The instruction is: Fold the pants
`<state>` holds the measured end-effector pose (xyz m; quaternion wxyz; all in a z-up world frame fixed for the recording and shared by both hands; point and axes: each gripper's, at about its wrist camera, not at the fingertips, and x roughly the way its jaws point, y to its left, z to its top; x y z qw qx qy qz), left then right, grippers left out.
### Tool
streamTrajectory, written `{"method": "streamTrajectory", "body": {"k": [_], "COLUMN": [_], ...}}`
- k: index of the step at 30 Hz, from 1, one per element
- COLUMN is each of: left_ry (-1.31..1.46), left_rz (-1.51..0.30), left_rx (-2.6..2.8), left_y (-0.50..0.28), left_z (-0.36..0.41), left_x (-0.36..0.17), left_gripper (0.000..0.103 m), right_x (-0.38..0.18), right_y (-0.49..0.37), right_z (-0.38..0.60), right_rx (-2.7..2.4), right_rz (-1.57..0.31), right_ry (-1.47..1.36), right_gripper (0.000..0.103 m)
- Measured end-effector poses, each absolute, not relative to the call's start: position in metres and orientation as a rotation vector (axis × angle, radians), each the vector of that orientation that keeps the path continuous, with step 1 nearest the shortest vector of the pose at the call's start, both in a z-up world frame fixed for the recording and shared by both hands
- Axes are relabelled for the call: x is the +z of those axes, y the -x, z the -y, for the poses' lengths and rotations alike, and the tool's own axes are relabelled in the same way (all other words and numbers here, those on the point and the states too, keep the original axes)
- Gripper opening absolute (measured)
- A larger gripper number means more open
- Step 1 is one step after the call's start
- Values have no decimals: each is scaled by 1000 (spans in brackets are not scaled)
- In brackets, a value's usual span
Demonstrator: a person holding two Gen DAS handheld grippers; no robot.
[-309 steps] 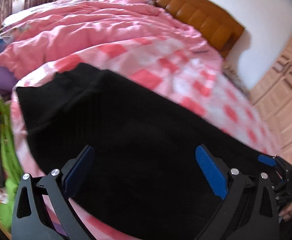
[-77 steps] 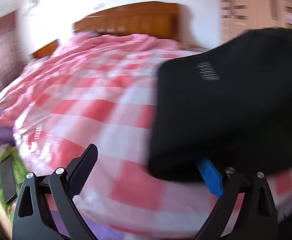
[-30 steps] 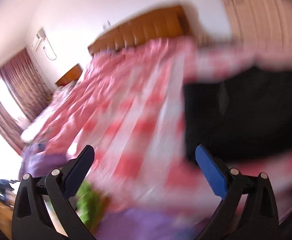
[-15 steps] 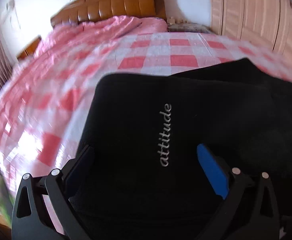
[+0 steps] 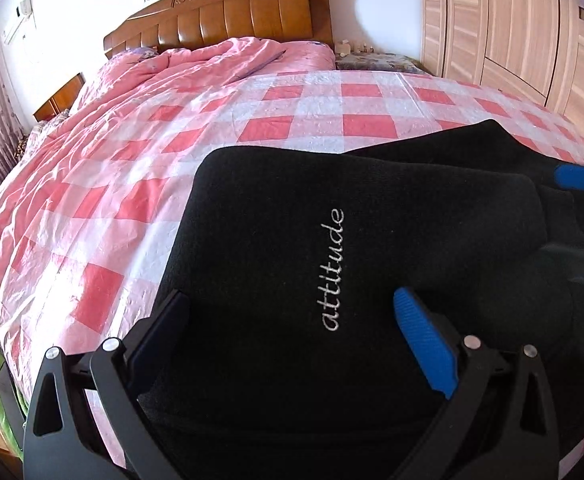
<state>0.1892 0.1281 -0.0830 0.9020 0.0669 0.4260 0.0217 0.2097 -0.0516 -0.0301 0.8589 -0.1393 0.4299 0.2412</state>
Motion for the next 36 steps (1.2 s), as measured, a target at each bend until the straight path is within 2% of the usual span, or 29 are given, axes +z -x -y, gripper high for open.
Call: {"method": "streamTrajectory", "body": {"k": [3, 6, 10, 13, 16, 26, 32, 36], "left_ry": [-130, -126, -119, -112, -114, -116, -110, -125], "left_rz": [-878, -874, -870, -870, -870, -882, -884, -927], "left_rx": [40, 36, 35, 37, 37, 45, 44, 133], "left_y": [-188, -188, -188, -189, -188, -191, -192, -190], "left_z": [-129, -130, -131, -131, -132, -132, -133, -124], "left_x": [-84, -84, -85, -85, -85, -86, -86, -77], "left_gripper": [102, 102, 102, 102, 102, 102, 102, 101], "right_x": [-49, -45, -18, -37, -45, -38, -49, -30], "right_y": [-209, -212, -167, -154, -170, -153, -115, -72], "right_z": [55, 60, 55, 51, 74, 88, 142, 193], "right_rx": [504, 490, 499, 544, 590, 569, 464, 417], "right_rz": [-919, -952, -809, -863, -946, -923, -984, -887], "right_ry": [294, 270, 316, 394, 194, 158, 150, 113], "right_gripper": [89, 88, 89, 89, 89, 90, 92, 92]}}
